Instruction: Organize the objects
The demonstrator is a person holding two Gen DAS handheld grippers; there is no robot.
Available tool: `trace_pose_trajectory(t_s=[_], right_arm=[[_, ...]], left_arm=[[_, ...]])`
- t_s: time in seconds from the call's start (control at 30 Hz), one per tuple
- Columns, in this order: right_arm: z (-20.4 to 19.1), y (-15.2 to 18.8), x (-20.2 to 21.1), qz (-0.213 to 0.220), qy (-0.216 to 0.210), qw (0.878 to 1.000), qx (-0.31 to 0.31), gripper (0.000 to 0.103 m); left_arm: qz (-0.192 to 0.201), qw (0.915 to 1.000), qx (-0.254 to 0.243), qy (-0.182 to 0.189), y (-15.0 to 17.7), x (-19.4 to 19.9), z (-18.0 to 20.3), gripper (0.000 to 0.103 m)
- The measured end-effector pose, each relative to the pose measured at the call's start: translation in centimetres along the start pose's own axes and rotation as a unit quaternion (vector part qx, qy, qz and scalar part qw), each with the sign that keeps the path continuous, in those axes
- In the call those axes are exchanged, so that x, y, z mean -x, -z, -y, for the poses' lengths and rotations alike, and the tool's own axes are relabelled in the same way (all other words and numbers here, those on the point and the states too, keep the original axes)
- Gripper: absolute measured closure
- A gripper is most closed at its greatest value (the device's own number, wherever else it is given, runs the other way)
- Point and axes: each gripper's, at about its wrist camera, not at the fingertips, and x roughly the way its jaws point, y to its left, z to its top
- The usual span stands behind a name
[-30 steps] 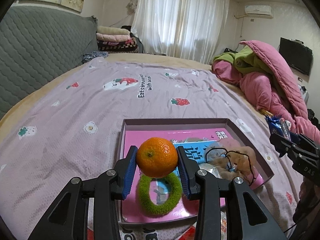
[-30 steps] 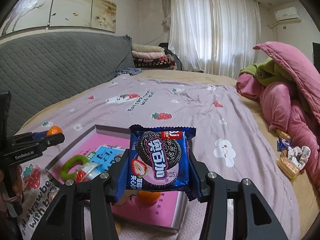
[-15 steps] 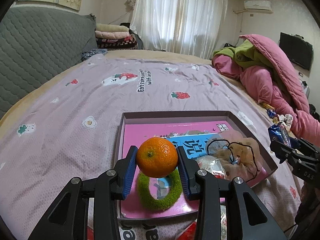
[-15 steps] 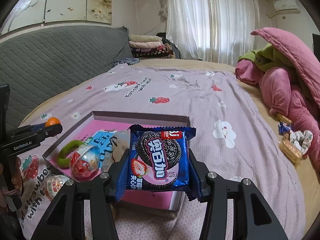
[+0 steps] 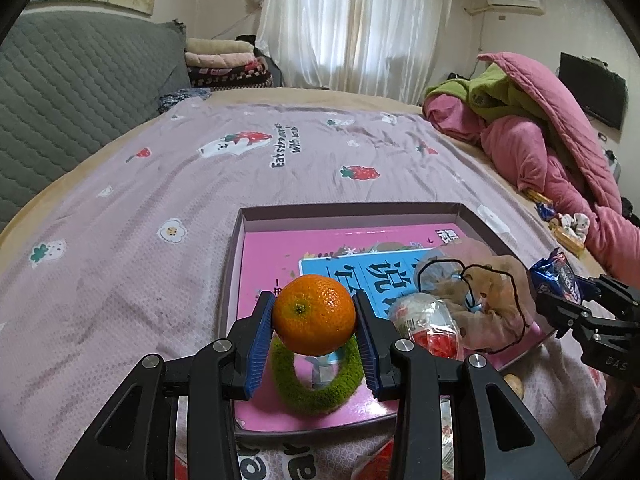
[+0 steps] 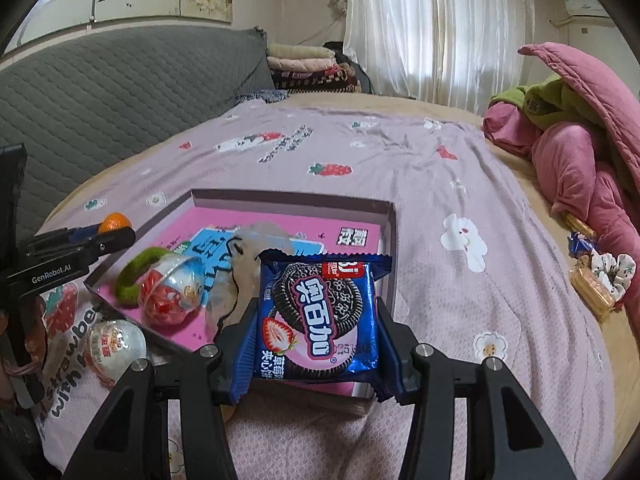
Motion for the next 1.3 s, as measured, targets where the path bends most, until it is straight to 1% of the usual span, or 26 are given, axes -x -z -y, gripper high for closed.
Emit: trace_pose_trajectory(t_s=[0.27, 0.47, 0.67, 0.8, 1.03, 1.3], right_arm=[[-0.3, 0.6, -1.4, -0.02, 0.001, 1.0, 0.003, 0.051], [-0.4, 0.5, -1.9, -0.02, 0.0, 1.0, 0.005, 0.051], [0.0, 0.4, -2.6, -0.02, -0.01, 1.0, -0.008, 0.051], [-0.3, 0.5, -3.7, -0.031, -0.002, 1.0, 0.001, 0.051], [-0.8, 0.4, -4.1, -0.025, 0.006, 1.0, 0.015, 0.051], [-0.4, 0.2, -4.3, -0.017, 0.001, 1.0, 0.003, 0.051]], left_arm=[[-0.008, 1.0, -0.003, 0.001, 0.3, -0.6, 0.1, 0.063], [-0.01, 0.9999, -0.009, -0.004, 0.5, -0.8, 0.3, 0.063], [-0.014, 0.9998, -0.01, -0.006, 0.7, -1.3, 0.3, 0.063], [-0.015, 0.9998, -0.008, -0.004, 0.7, -1.4, 0.3, 0.063], [-0.016, 0.9998, -0.008, -0.006, 0.8, -1.5, 0.3, 0.063], [-0.022, 0.9997, -0.005, -0.01, 1.0, -2.3, -0.1, 0.063]])
